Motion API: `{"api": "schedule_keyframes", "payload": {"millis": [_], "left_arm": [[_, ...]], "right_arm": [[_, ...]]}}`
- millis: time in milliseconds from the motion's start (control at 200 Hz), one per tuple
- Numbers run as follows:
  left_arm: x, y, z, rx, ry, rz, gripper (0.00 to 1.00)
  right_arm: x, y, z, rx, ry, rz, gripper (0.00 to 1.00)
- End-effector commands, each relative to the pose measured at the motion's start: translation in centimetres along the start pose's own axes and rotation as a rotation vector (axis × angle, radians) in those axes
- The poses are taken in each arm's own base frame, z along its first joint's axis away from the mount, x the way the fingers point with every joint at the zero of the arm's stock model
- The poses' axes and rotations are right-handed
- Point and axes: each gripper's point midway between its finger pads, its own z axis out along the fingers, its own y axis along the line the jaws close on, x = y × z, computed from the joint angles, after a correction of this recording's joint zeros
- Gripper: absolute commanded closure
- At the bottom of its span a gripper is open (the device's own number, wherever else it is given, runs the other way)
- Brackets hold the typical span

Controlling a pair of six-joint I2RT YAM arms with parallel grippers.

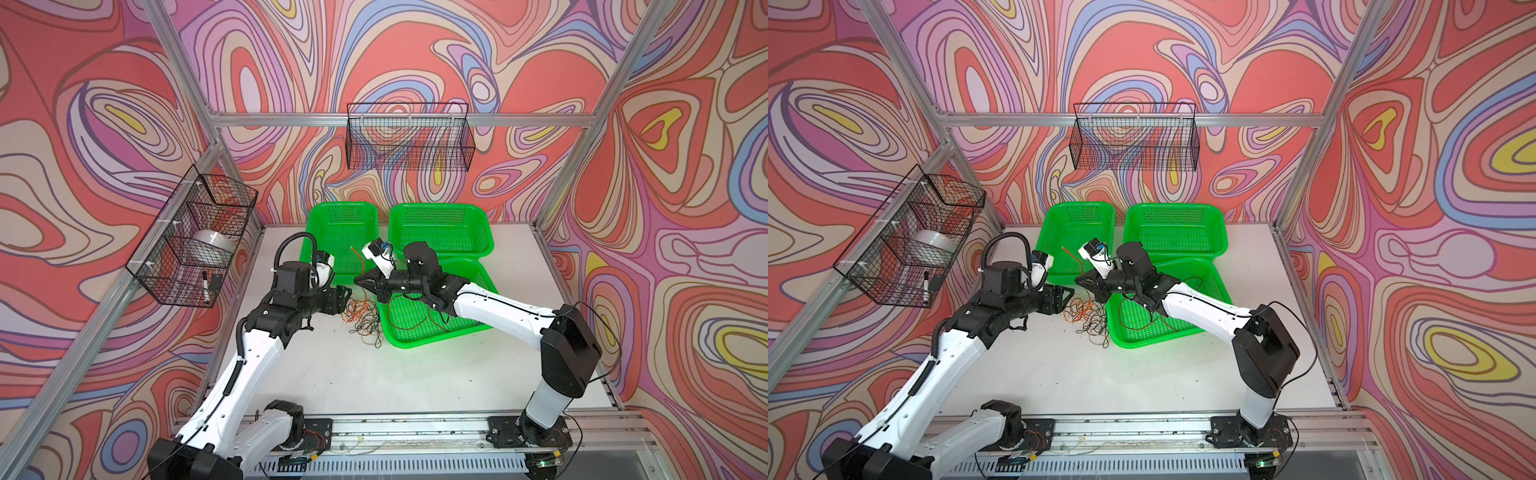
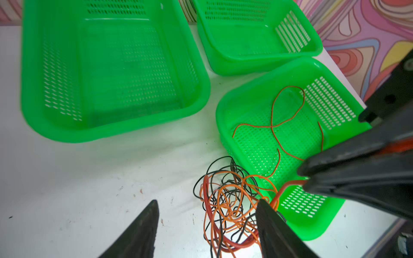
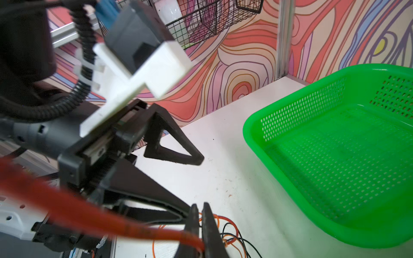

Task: Untangle the cables

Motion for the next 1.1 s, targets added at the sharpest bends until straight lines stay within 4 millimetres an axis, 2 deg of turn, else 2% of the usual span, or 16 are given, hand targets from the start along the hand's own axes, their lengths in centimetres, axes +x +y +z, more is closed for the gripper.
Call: {"api": "schedule_keyframes", "payload": {"millis": [0,250,456,601,771,861,1092], "left_arm": [[0.3,-1.7,0.5,0.117,0.022,0.076,0.32],[1.1,-2.4,1.5,0.182,0.024,0.007,0.3],[2.7,-1.6,2.9,0.163,0.059,-0.019,0.34],[3.1,-1.5,3.6,0.176,0.066,-0.033,0.48],[2.7,-1.5,3.9,0.179,0.035,-0.051,0.86],[3.0,-1.1,3.9,0.16,0.038,-0.053,1.0],[4.4,1.6,3.9,0.004,0.067,-0.071,1.0]], "right_arm": [[-2.0,1.9,-0.9,-0.06,-0.032,-0.052,1.0],[-2.1,1.9,-0.5,-0.072,-0.033,-0.045,1.0],[-2.7,2.2,-0.4,-0.094,-0.05,-0.049,1.0],[-2.9,2.1,-0.3,-0.094,-0.051,-0.044,1.0],[-3.1,1.8,-0.2,-0.078,-0.051,-0.035,1.0],[-3.8,1.7,-0.6,-0.055,-0.066,-0.042,1.0],[-7.2,2.3,-2.7,0.007,-0.122,-0.088,1.0]]}}
